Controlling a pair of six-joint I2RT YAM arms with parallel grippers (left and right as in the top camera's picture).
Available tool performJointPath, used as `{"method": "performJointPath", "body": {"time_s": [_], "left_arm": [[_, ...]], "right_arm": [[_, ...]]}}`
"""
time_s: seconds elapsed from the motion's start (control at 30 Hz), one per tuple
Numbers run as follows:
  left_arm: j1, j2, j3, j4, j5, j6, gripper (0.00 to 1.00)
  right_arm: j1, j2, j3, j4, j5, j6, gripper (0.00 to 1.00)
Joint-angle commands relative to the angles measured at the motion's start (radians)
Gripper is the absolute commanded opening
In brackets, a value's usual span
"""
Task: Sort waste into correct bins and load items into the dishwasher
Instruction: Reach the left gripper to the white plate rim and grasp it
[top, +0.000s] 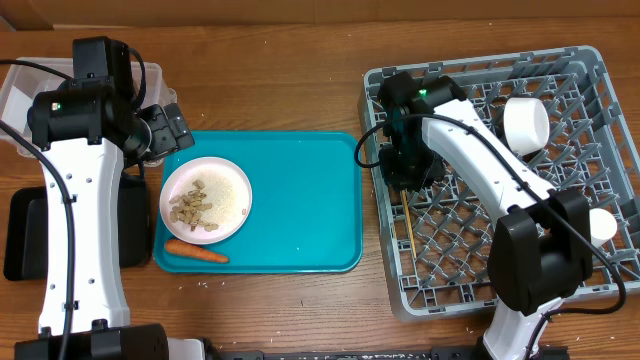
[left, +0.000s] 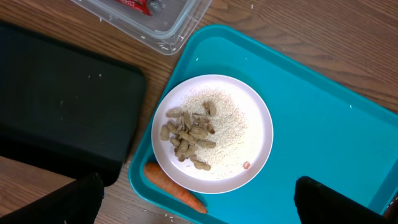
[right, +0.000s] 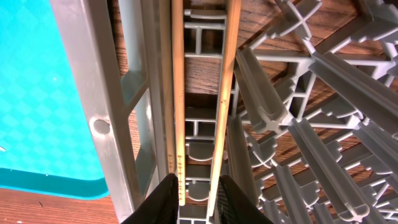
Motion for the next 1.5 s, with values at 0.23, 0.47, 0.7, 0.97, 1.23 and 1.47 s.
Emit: {"method": "performJointPath", "body": {"time_s": [0.23,0.47,0.7,0.97,1.23,1.47], "left_arm": [[-0.003,0.006,0.007,0.005,0.053,-0.010,1.00],[-0.069,0.028,0.007,0.029,0.145,-0.013,1.00],[-0.250,0.186,-0.003,0.023,0.147,-0.209,1.00],[-0.329,0.378,-0.003,0.035,0.138,-0.253,0.99],[-0.331,0.522,-0.003,0.085,0.143,-0.253,0.86],[-0.333,0.591,-0.004,0.089,0.140,-0.253,0.77]], "right_arm": [[-0.097,-0.187,0.190,0.009,0.002,-0.018,0.41],[-0.362,-0.293,0.266,-0.012,-0.007,-0.019,1.00],[-0.587,-0.289,0.256,-0.076,-0.109,-0.018,1.00],[-0.599,-0.289,0.256,-0.076,-0.111,-0.019,1.00],[-0.599,-0.289,0.256,-0.075,-0.111,-0.019,1.00],[-0.599,-0.289,0.256,-0.075,-0.111,-0.018,1.00]]}}
